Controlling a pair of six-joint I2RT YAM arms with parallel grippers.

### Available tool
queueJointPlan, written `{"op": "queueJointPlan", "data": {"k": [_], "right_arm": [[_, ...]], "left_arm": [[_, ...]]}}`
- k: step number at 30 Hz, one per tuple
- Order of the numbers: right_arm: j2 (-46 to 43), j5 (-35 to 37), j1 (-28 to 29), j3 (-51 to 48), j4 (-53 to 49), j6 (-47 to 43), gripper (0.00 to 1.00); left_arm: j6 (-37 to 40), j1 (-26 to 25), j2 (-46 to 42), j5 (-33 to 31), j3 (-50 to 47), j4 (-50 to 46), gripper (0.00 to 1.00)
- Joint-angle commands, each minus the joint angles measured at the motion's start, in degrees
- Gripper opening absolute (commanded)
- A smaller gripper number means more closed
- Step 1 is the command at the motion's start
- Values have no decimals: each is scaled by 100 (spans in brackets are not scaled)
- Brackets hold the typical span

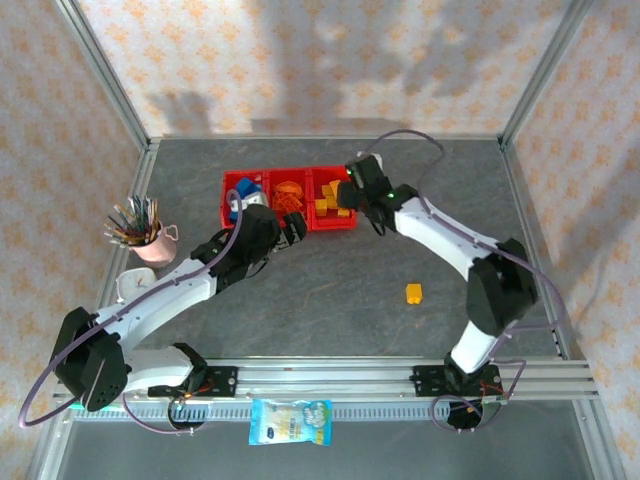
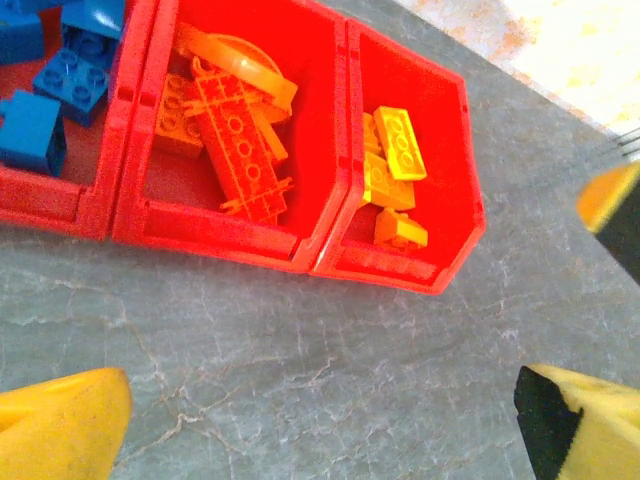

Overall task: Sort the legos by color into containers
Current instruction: Pick up the lego from the bottom-right of the table.

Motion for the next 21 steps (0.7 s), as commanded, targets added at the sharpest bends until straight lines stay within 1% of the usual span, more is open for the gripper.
{"op": "queueJointPlan", "data": {"k": [1,8,11,13,16,21], "right_arm": [[-497,58,-68,-611,-89,326,68],[-1446,123,-224,-1852,-296,877,75],[-1793,313,-285,-2302,-456,1157,79],[-2035,333,-404,-2680,-546,1398,84],[-2273,246,-599,-3179,-512,1627,88],[-2327,27,-702,-3717,-498,1881,91]], "left_arm": [[-247,-239,-108,76,-198,155,99],[-611,-761,-33,-52,-384,349,99],[-785,-979,9,-78,-510,552,99],[-906,-1149,70,-128,-549,627,99],[-1056,-1333,172,-199,-588,688,99],[-1222,-1482,302,-276,-637,801,99]]}}
